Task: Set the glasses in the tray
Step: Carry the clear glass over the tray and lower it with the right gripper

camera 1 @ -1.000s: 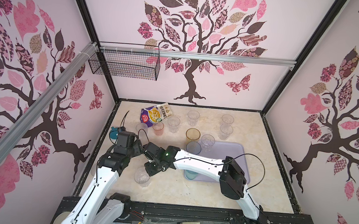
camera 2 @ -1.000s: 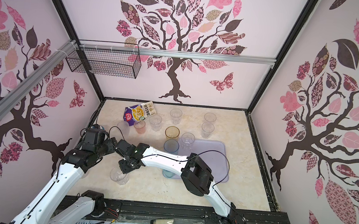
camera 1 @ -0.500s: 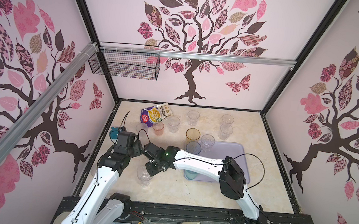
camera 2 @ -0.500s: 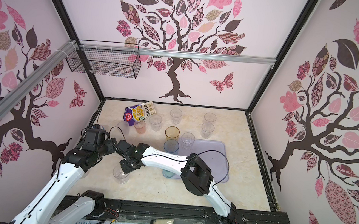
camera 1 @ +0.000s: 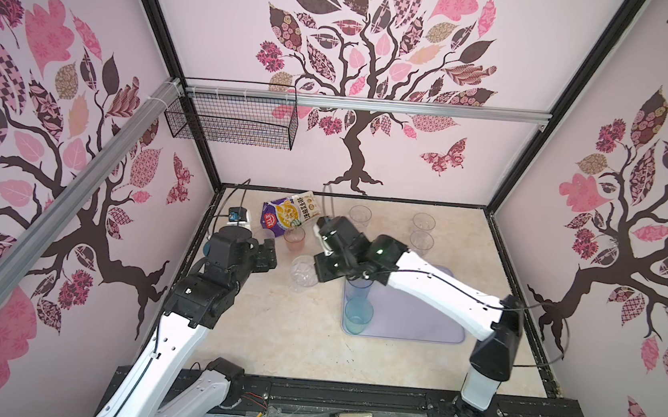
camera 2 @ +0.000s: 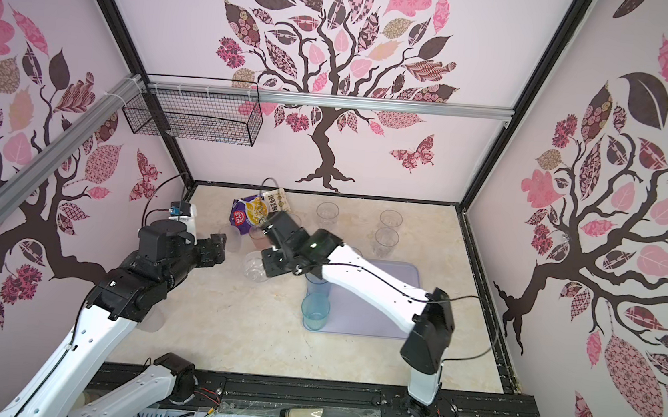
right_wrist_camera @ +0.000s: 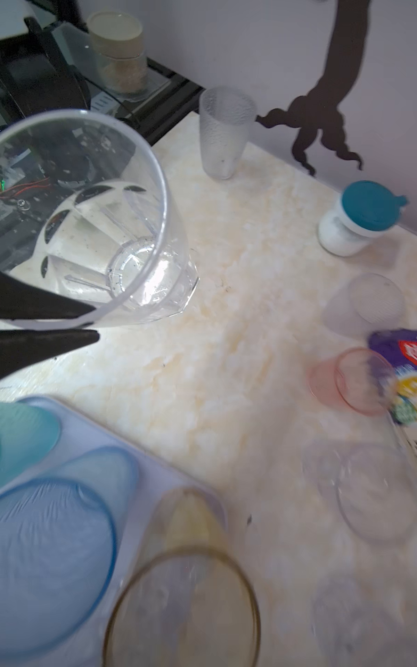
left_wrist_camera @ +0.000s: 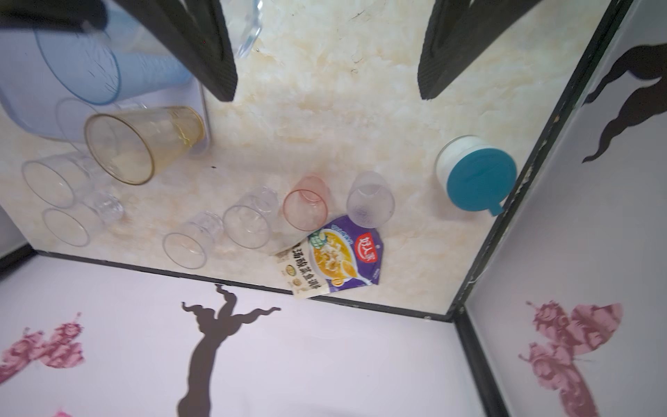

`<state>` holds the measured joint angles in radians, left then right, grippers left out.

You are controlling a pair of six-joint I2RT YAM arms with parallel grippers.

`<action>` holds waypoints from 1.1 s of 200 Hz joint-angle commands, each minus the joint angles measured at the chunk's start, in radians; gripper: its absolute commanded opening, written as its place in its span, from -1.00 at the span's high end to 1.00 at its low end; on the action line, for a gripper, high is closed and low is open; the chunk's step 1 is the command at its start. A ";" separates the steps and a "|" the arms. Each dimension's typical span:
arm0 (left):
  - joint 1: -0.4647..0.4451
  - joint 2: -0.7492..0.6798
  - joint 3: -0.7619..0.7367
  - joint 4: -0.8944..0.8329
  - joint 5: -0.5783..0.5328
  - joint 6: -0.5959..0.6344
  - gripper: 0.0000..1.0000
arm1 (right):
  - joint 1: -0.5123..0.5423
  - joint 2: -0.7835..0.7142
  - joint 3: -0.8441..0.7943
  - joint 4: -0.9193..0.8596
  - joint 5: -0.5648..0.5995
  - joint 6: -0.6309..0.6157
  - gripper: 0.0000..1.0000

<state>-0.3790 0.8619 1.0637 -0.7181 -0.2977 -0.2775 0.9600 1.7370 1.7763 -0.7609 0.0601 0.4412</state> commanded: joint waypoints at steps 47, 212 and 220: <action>-0.328 0.117 -0.016 0.225 -0.115 0.127 -0.67 | -0.202 -0.256 -0.217 0.000 0.048 -0.020 0.92; -0.417 0.248 -0.175 0.399 -0.004 0.146 -0.67 | -0.411 -0.413 -0.482 -0.036 0.116 -0.082 0.94; -0.416 0.250 -0.187 0.403 -0.004 0.141 -0.67 | -0.412 -0.410 -0.494 -0.038 0.125 -0.086 0.93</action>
<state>-0.7921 1.1007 0.9279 -0.3485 -0.3103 -0.1307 0.5541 1.3575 1.2991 -0.7902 0.1463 0.3733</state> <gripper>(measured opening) 0.834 0.076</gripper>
